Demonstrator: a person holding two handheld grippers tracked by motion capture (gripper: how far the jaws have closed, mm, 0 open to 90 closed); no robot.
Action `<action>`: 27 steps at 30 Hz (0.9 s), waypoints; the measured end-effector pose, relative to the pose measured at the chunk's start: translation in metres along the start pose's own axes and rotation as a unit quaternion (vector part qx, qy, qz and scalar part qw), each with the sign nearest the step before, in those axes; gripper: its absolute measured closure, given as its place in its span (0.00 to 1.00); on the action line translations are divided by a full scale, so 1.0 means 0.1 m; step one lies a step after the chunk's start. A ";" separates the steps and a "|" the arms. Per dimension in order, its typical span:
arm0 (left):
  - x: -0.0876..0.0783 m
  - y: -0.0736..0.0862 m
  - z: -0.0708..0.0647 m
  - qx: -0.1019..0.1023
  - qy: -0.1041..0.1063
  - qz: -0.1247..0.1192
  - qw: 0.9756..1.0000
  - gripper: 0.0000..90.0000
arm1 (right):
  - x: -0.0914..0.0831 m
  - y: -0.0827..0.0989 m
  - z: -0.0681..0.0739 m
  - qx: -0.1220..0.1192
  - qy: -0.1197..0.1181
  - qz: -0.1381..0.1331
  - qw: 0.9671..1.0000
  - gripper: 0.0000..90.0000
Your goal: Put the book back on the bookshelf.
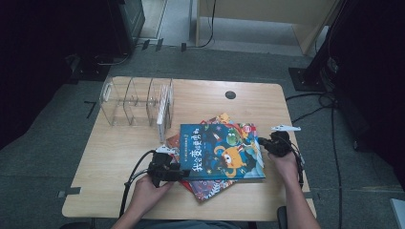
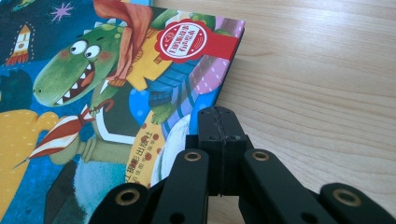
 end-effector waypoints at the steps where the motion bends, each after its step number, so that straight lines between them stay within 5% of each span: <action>1: -0.02 -0.03 0.03 -0.004 -0.004 -0.006 1.000 0.47 | 0.01 -0.01 0.00 -0.003 0.002 0.000 1.000 1.00; 8: -0.07 -0.12 0.18 -0.016 -0.016 -0.018 1.000 0.41 | 0.00 -0.02 0.00 -0.008 0.014 0.002 1.000 1.00; 15: 0.02 -0.18 0.27 -0.016 -0.026 -0.014 0.999 0.33 | -0.02 -0.07 -0.03 0.025 0.020 -0.014 0.999 0.99; 22: 0.07 -0.20 0.33 -0.022 -0.030 -0.007 0.999 0.33 | 0.02 -0.06 0.01 -0.005 0.029 -0.002 1.000 1.00; 27: 0.12 -0.18 0.34 -0.029 -0.030 0.001 0.999 0.34 | 0.02 -0.05 0.01 -0.004 0.025 -0.002 1.000 1.00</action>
Point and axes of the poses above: each handheld gripper's, and its own axes: x roughly forward along the jaws, y roughly out of its underside, z roughly to its left, the point moved 10 cm from there along x, roughly forward along the jaws, and after that the axes turned 5 degrees about -x, right-handed, at the moved point
